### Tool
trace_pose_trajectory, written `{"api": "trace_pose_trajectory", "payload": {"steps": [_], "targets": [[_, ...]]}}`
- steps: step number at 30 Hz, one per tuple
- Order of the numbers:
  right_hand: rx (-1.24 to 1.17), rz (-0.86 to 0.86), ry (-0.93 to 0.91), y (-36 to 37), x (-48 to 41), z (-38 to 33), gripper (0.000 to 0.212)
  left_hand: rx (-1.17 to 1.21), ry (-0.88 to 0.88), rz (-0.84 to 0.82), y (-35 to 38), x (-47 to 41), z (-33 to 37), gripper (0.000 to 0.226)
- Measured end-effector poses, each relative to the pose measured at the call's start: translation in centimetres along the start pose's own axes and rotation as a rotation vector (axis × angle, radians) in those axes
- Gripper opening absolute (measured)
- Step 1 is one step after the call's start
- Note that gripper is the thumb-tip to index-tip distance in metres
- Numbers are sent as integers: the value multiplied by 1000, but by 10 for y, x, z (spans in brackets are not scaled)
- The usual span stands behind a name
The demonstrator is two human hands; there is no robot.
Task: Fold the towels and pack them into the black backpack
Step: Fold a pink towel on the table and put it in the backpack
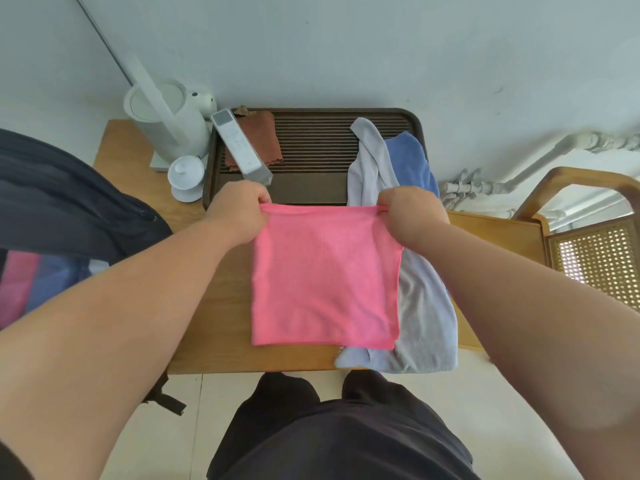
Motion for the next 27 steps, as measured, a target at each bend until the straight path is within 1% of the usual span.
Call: {"api": "trace_pose_trajectory", "payload": {"steps": [3,6,8,10,11,13,15,18,22,26,27], "targets": [[-44,64,21,-7,-5,0,25,-33,17,64,-3,-1,3,23],[-36,66,-25,-3,7,-5,21,-100,31,53,4,12,3,20],[-65,28,-54,8,24,-7,16,-129,46,5,14,28,-1,18],[-109,-40,-105,27,44,-8,10,-141,69,-52,29,48,-8,23],[-131,-83,-140,38,54,-9,11,-163,76,-80,37,59,-12,24],[-173,-154,-190,61,73,-10,16,-212,99,-114,53,81,-20,20],[-204,-175,-205,80,90,-13,16,-219,106,-143,67,99,-27,16],[-233,-181,-197,100,107,-18,20,-244,115,-190,82,113,-38,18],[-216,-122,-196,113,118,-26,19,-317,175,-158,91,120,-53,12],[-96,-78,-179,121,127,-28,11,-385,241,-148,99,130,-61,13],[-64,-88,-166,122,129,-28,13,-379,239,-148,101,132,-62,14]]}}
Point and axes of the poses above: each hand's wrist, its own x-axis away from the middle knuckle, its own y-axis out of the palm, z = x × y, the point moved 3 cm from there along -x, towards the middle knuckle, and after that the axes turned 6 degrees about x, right-handed, at the moved point
